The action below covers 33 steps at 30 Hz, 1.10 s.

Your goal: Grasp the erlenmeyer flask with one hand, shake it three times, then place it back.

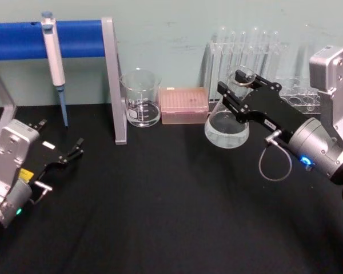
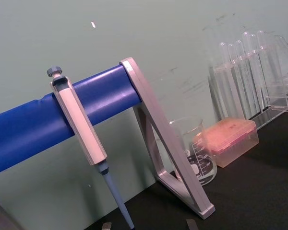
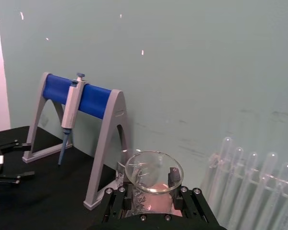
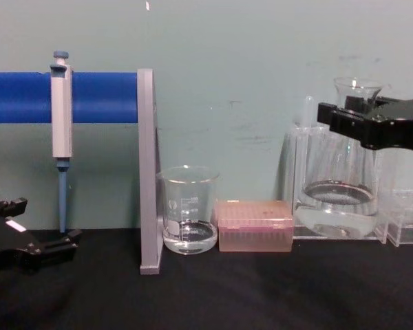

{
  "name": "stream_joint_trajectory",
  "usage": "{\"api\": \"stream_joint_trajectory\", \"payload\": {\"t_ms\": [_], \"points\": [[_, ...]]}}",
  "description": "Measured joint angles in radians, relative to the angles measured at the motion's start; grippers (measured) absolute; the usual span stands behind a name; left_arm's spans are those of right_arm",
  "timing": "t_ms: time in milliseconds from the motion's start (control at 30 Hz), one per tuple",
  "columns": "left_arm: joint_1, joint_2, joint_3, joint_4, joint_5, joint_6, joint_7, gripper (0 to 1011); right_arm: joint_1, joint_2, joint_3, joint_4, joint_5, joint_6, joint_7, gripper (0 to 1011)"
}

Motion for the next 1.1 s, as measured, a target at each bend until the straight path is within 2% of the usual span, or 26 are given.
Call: {"api": "stream_joint_trajectory", "payload": {"t_ms": [400, 700, 1100], "points": [[0.000, 0.000, 0.000, 0.000, 0.000, 0.000, 0.000, 1001, 0.013, -0.013, -0.036, 0.000, 0.002, 0.003, 0.045, 451], [0.000, 0.000, 0.000, 0.000, 0.000, 0.000, 0.000, 1001, 0.024, -0.017, -0.083, -0.010, 0.020, 0.003, 0.089, 451], [0.000, 0.000, 0.000, 0.000, 0.000, 0.000, 0.000, 1001, 0.031, -0.015, -0.125, -0.019, 0.043, 0.001, 0.116, 451]]}}
